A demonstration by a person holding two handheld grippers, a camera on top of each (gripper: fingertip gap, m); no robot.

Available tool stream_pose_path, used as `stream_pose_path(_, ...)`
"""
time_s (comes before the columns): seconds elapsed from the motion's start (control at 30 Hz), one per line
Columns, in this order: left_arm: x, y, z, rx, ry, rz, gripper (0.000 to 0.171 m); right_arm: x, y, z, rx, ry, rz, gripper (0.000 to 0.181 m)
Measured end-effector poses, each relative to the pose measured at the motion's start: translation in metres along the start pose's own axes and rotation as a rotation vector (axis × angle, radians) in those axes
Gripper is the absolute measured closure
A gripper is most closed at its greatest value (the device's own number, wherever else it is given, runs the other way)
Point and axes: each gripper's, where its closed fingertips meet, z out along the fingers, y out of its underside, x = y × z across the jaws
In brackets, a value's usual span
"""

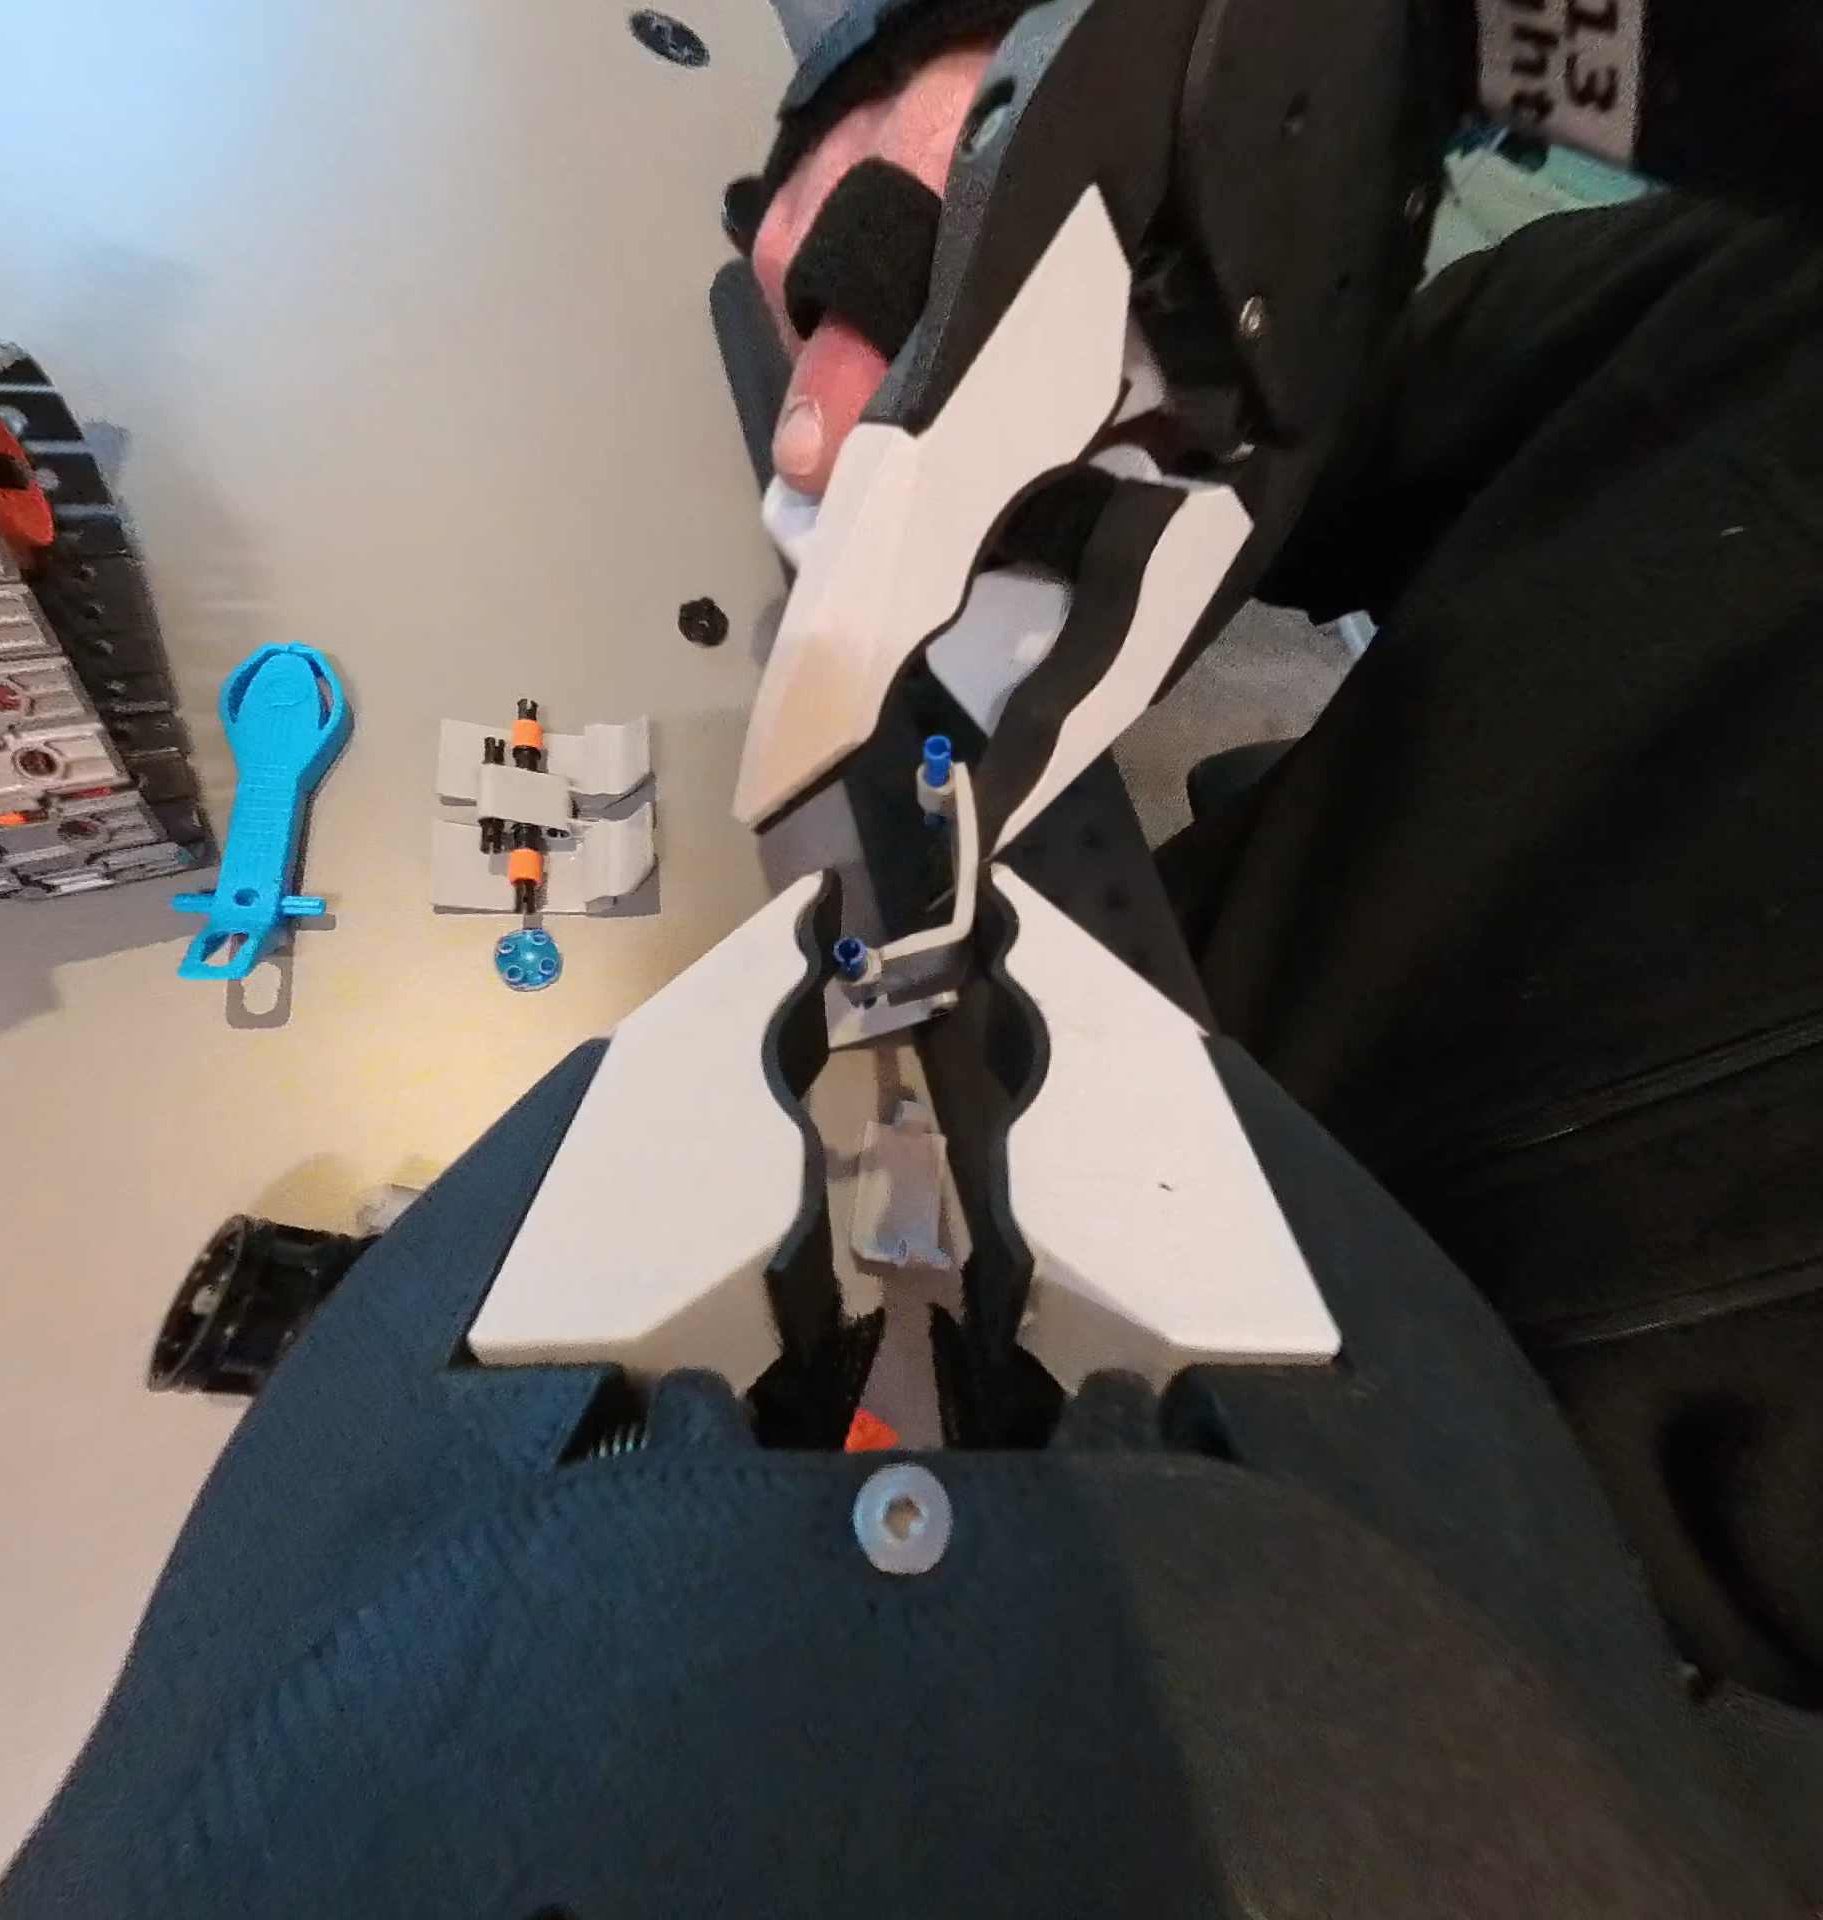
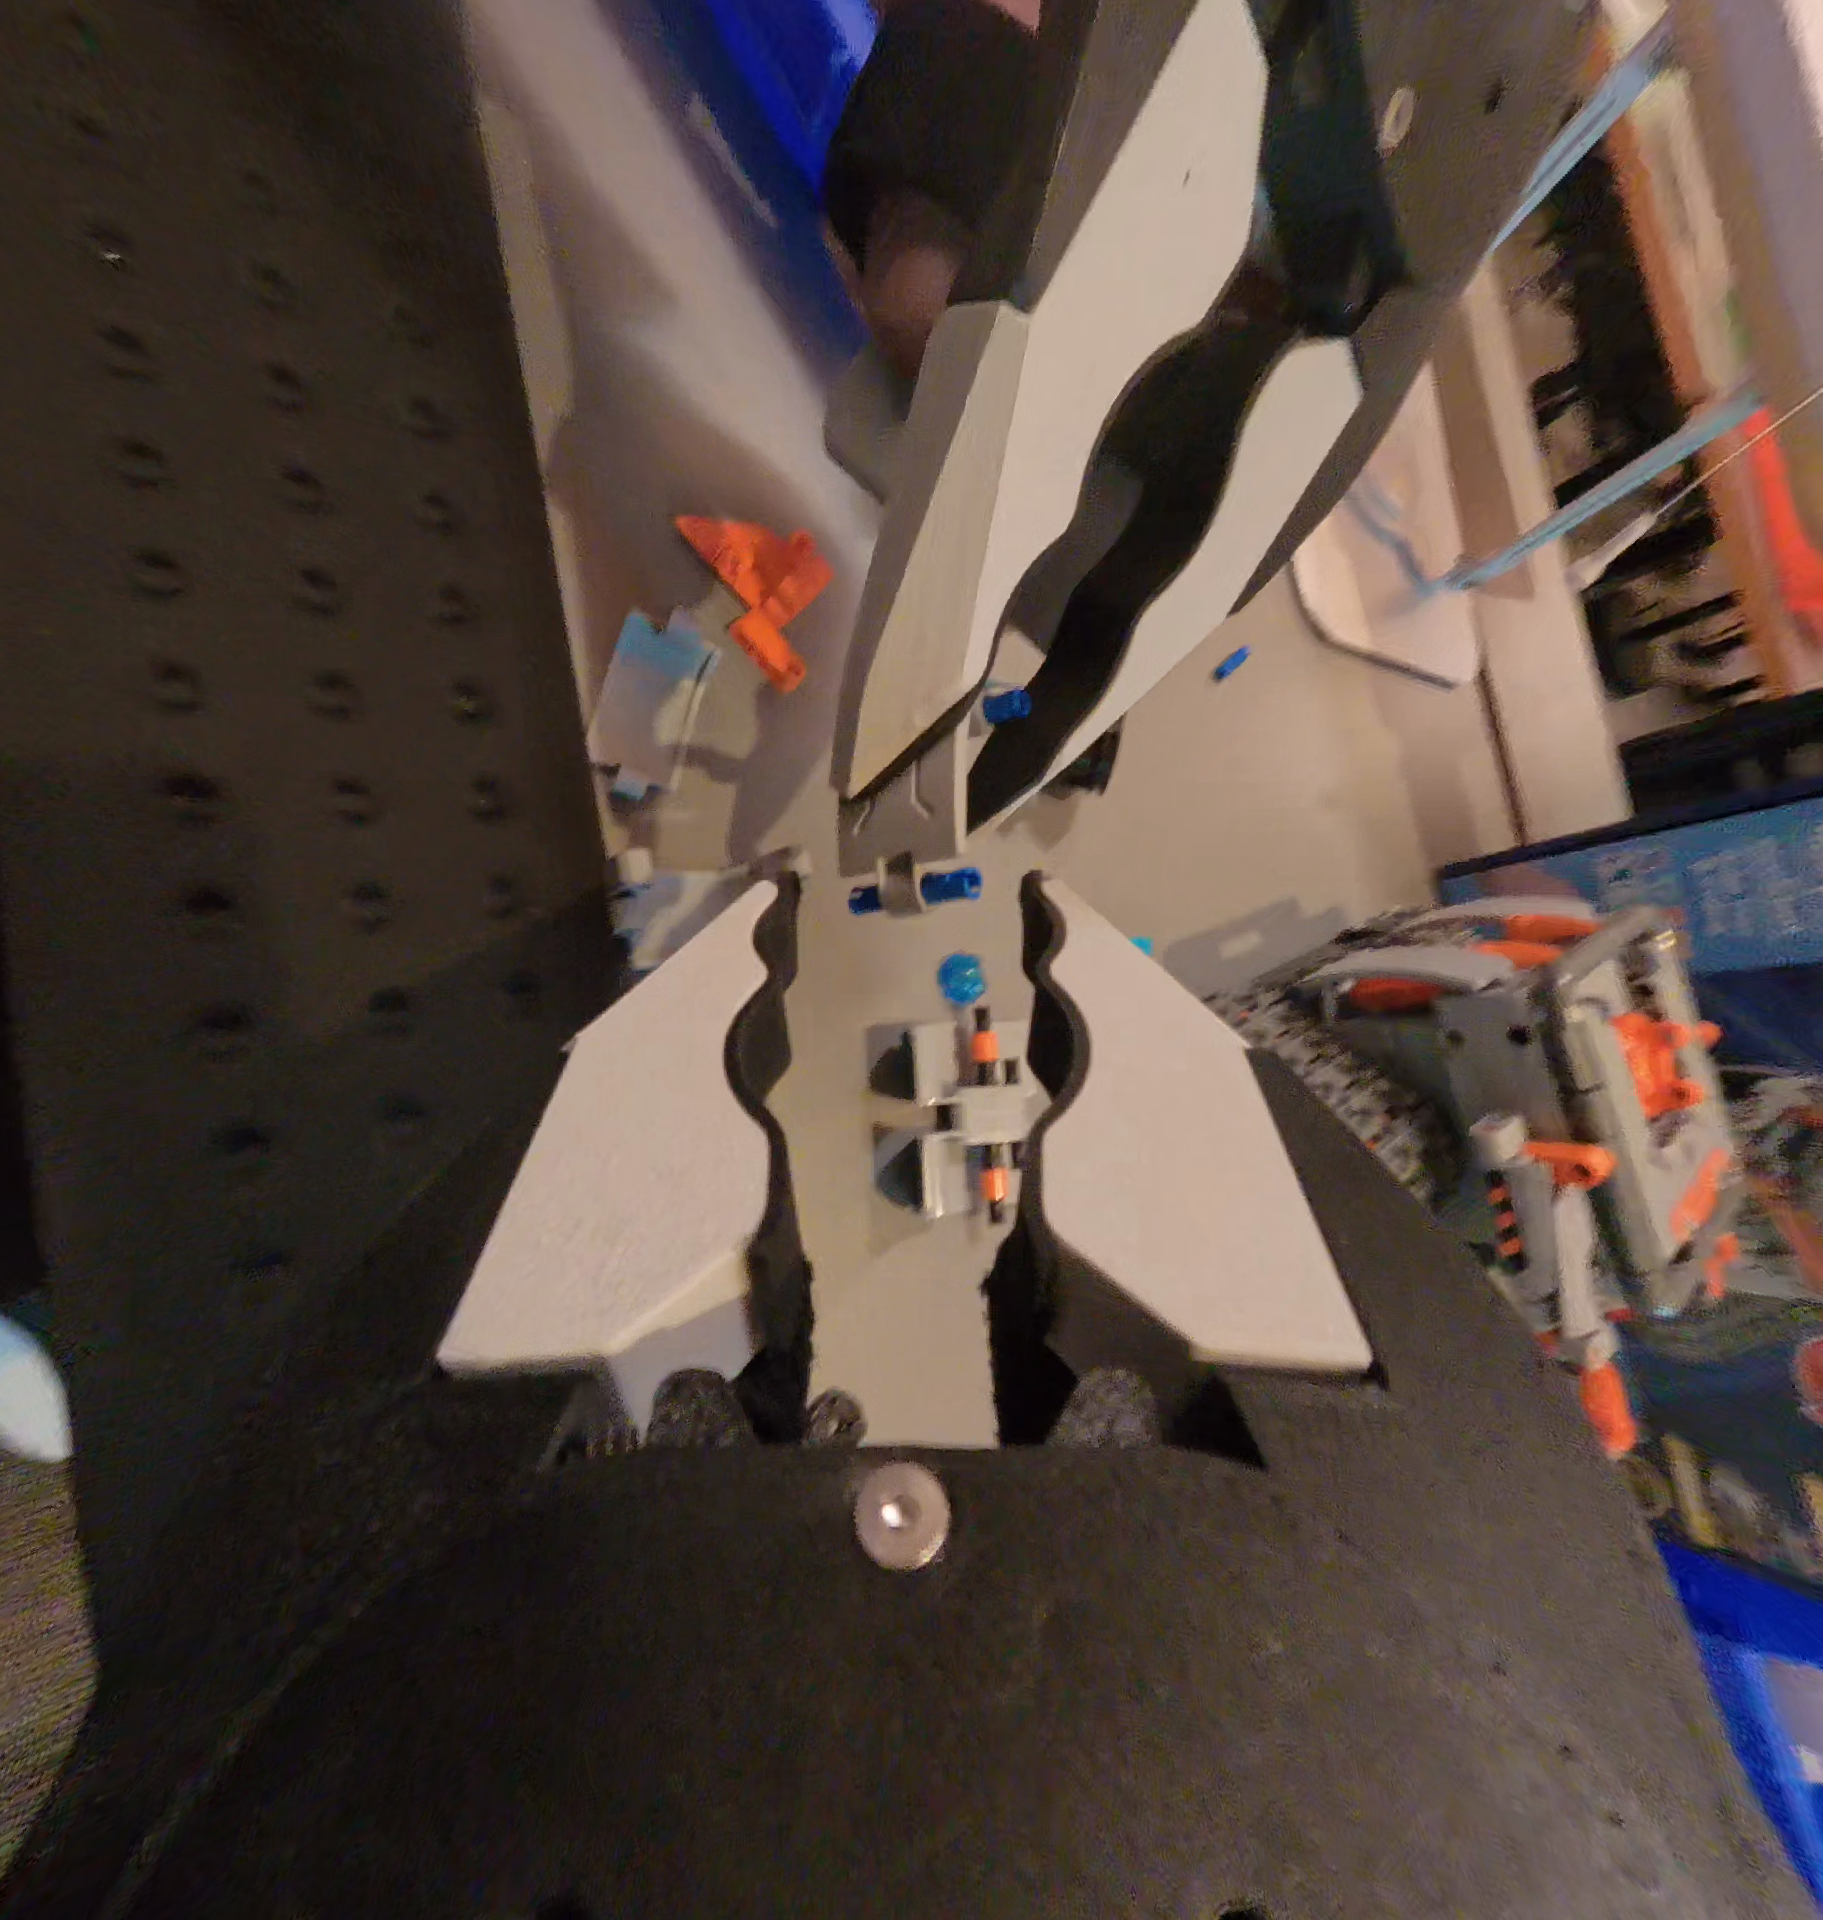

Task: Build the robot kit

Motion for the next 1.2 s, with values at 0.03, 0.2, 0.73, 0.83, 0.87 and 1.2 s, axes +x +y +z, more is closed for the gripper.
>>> stream_pose_path(0.03, -0.002, 0.001, 0.001, -0.019, 0.000, 0.003, 0.148, 0.000, 0.003, -0.003, -0.001, -0.017, 0.041, 0.139)
stream_pose_path(0.2, -0.003, -0.004, 0.011, -0.050, 0.052, -0.052, 0.149, 0.002, 0.001, -0.016, 0.068, -0.047, 0.164, 0.145)
stream_pose_path(0.73, -0.024, -0.046, 0.021, 0.084, 0.133, -0.191, 0.124, 0.028, 0.044, -0.043, 0.109, 0.076, 0.367, 0.157)
stream_pose_path(0.83, -0.028, -0.029, 0.013, 0.017, 0.023, -0.089, 0.124, 0.033, 0.074, -0.047, 0.119, -0.032, 0.545, 0.157)
stream_pose_path(0.87, -0.029, -0.018, 0.014, -0.029, -0.019, -0.062, 0.124, 0.037, 0.088, -0.046, 0.089, -0.033, 0.580, 0.157)
stream_pose_path(1.2, -0.039, 0.057, 0.037, -0.270, -0.172, -0.070, 0.129, 0.024, 0.171, -0.019, -0.206, -0.135, 0.715, 0.156)
